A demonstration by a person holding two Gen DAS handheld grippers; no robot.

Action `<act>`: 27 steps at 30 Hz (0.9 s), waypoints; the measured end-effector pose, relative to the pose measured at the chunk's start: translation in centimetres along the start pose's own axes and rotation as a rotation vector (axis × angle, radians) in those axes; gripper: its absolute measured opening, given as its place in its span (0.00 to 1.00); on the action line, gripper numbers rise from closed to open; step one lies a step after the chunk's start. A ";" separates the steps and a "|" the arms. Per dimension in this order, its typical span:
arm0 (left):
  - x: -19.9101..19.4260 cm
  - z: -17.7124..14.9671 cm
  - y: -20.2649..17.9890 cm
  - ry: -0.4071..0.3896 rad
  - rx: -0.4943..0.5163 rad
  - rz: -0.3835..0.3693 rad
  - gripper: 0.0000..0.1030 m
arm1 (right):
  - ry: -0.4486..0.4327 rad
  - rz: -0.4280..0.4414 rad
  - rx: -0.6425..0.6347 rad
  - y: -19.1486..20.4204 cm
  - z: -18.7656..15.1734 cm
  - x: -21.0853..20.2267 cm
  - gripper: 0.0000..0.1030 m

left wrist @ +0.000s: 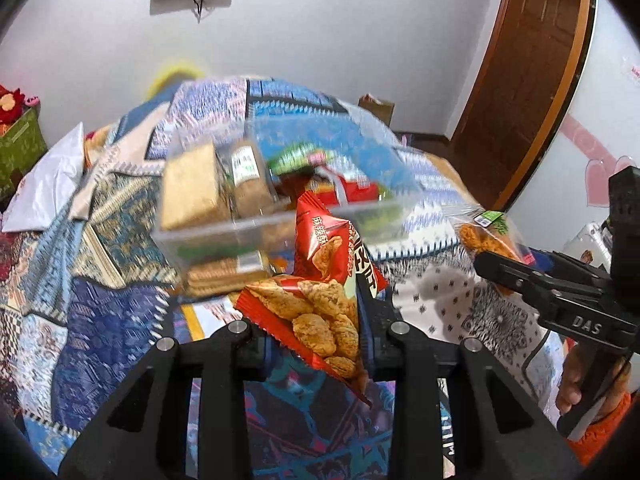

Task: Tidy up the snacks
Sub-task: 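Carry red chip bag with left tool while right tool carries puff bag into clear box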

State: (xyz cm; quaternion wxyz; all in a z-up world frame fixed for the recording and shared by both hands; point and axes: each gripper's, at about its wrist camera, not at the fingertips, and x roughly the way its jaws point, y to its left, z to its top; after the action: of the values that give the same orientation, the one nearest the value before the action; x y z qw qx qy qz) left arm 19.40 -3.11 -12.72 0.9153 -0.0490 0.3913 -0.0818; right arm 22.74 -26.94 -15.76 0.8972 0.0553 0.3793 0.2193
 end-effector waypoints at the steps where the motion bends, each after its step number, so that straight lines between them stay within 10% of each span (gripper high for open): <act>1: -0.3 0.3 0.1 -0.011 0.000 0.001 0.31 | -0.006 -0.001 -0.002 0.1 0.3 0.0 0.58; 27: 3.8 10.5 4.1 -0.140 -0.074 0.066 0.31 | -0.098 0.017 -0.032 3.3 10.1 6.1 0.58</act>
State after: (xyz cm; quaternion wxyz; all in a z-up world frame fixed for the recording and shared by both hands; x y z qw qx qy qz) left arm 30.04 0.48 -8.78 0.9401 -0.0754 0.3307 -0.0335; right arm 32.46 -20.69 -11.73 0.9136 0.0548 0.3308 0.2302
